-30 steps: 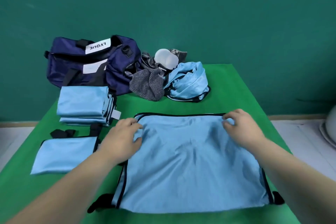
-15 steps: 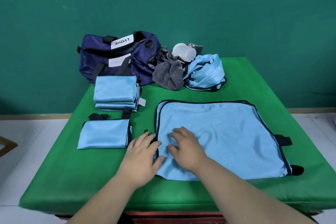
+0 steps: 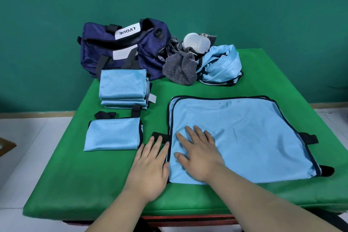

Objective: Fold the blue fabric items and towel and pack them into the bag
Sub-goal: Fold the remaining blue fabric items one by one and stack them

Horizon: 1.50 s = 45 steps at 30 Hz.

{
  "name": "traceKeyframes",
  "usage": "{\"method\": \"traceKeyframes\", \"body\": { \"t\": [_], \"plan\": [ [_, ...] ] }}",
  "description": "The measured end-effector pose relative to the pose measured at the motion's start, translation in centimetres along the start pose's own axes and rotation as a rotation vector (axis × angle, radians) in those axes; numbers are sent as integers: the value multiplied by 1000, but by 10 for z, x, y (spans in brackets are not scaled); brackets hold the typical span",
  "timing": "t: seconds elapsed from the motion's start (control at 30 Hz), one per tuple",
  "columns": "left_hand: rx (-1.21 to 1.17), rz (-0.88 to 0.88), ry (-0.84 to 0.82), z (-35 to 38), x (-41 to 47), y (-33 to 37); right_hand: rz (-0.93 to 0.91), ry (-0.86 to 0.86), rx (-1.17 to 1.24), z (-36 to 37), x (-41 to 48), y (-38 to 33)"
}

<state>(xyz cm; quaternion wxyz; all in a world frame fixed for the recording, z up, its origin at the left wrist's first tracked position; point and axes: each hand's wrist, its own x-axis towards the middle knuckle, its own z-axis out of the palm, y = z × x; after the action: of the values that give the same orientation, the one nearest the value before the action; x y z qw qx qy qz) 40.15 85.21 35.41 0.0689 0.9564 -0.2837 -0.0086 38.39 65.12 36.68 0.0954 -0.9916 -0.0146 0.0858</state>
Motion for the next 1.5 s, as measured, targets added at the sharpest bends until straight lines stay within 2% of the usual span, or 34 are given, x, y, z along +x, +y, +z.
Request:
{"method": "traceKeyframes", "body": {
  "t": [0.3, 0.47, 0.67, 1.0, 1.27, 1.5],
  "plan": [
    [82, -100, -28, 3, -2, 4, -21, -118, -262, -15, -1, -17],
    [81, -74, -27, 4, -4, 2, -25, -44, -78, 5, -10, -38],
    [55, -29, -17, 1, -8, -6, -19, -33, -60, 8, -8, -35],
    [-69, -92, 17, 2, -13, -6, -5, -62, -83, 7, -9, -36],
    [-10, -152, -51, -17, -20, -1, 24, -139, -199, -1, -9, -43],
    [1, -116, 60, -33, -32, 24, 119, -23, 58, -22, -51, -16]
  ]
}}
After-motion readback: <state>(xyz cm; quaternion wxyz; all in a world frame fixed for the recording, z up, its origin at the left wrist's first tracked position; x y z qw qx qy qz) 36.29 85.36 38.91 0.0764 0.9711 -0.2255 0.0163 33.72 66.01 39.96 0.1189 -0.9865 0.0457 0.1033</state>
